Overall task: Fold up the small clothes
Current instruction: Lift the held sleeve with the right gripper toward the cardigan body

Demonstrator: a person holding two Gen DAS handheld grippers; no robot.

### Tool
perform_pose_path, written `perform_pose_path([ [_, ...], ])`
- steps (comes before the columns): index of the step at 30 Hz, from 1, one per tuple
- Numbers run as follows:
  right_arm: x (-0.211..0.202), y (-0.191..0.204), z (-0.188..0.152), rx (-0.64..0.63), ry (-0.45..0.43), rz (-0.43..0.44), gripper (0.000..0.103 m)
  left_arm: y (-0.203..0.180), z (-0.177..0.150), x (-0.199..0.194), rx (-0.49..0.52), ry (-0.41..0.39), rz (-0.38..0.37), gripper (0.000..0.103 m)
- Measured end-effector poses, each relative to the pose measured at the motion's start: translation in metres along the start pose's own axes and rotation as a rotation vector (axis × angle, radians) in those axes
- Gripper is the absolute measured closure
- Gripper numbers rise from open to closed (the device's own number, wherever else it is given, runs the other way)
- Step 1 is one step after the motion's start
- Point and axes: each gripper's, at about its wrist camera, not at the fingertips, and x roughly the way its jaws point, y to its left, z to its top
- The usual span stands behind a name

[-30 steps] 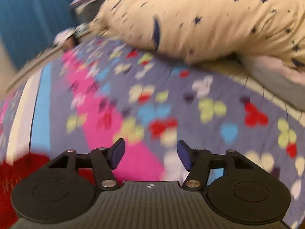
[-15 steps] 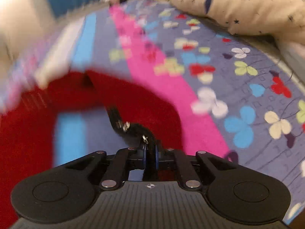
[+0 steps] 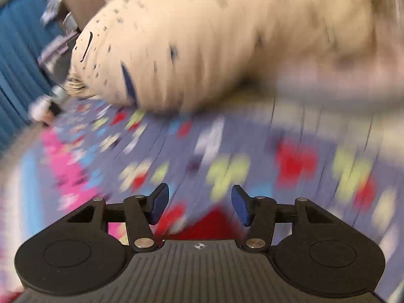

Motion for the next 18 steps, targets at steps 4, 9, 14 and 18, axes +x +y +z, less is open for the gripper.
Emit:
perform_pose_path([
  [4, 0.031, -0.024, -0.044, 0.122, 0.114, 0.119, 0.045, 0.004, -0.006, 0.008, -0.019, 0.035, -0.008, 0.0],
  [9, 0.059, -0.002, -0.053, 0.164, 0.02, 0.099, 0.046, 0.02, -0.006, 0.002, -0.049, 0.014, 0.008, 0.0],
  [14, 0.03, 0.042, -0.044, 0.043, -0.075, -0.021, 0.093, 0.053, -0.001, 0.002, -0.102, 0.002, -0.004, 0.0],
  [18, 0.012, 0.075, -0.046, -0.101, -0.127, -0.063, 0.093, 0.087, 0.003, 0.009, -0.146, -0.025, -0.001, 0.0],
])
